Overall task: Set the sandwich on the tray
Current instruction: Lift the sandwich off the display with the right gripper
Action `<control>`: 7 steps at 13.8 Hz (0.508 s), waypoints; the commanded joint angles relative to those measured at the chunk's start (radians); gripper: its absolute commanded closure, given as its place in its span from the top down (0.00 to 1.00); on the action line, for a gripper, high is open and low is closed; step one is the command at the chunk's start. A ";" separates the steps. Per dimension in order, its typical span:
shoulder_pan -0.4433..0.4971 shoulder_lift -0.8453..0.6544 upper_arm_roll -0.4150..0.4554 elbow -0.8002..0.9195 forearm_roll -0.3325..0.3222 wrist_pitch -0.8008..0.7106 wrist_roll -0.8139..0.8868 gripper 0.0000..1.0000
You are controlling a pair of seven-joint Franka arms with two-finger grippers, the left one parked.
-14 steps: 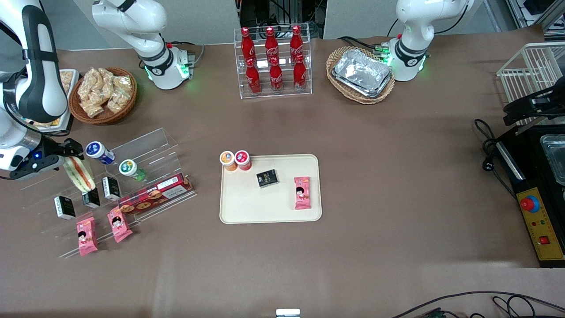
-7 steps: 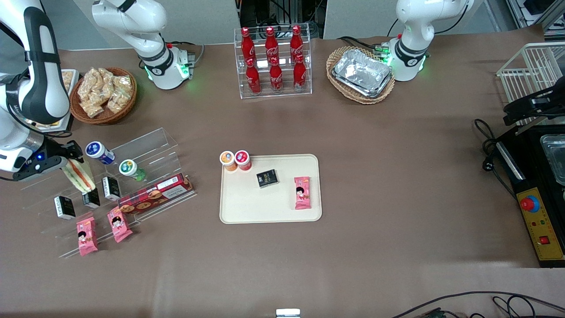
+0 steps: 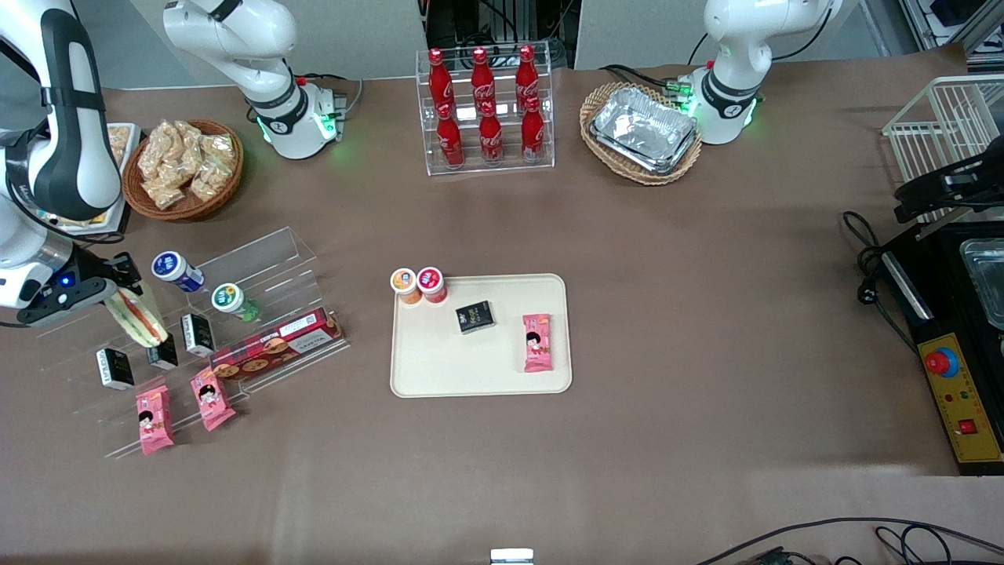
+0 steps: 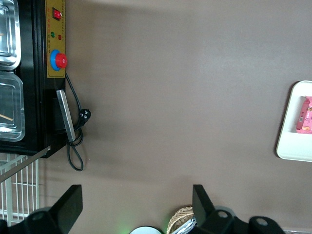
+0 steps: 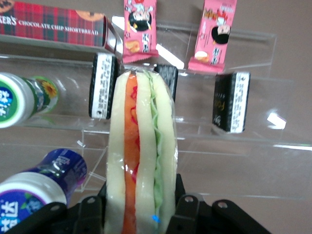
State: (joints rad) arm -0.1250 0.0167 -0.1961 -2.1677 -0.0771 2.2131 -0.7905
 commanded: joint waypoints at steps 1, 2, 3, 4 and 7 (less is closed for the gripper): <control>0.016 0.023 -0.003 0.090 0.003 -0.053 -0.061 0.49; 0.027 0.031 -0.003 0.130 0.003 -0.097 -0.070 0.49; 0.033 0.041 -0.003 0.178 0.003 -0.155 -0.072 0.49; 0.045 0.054 -0.003 0.225 0.005 -0.209 -0.078 0.49; 0.117 0.057 -0.002 0.353 0.008 -0.350 -0.081 0.49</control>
State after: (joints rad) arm -0.0711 0.0378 -0.1949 -1.9625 -0.0770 1.9914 -0.8557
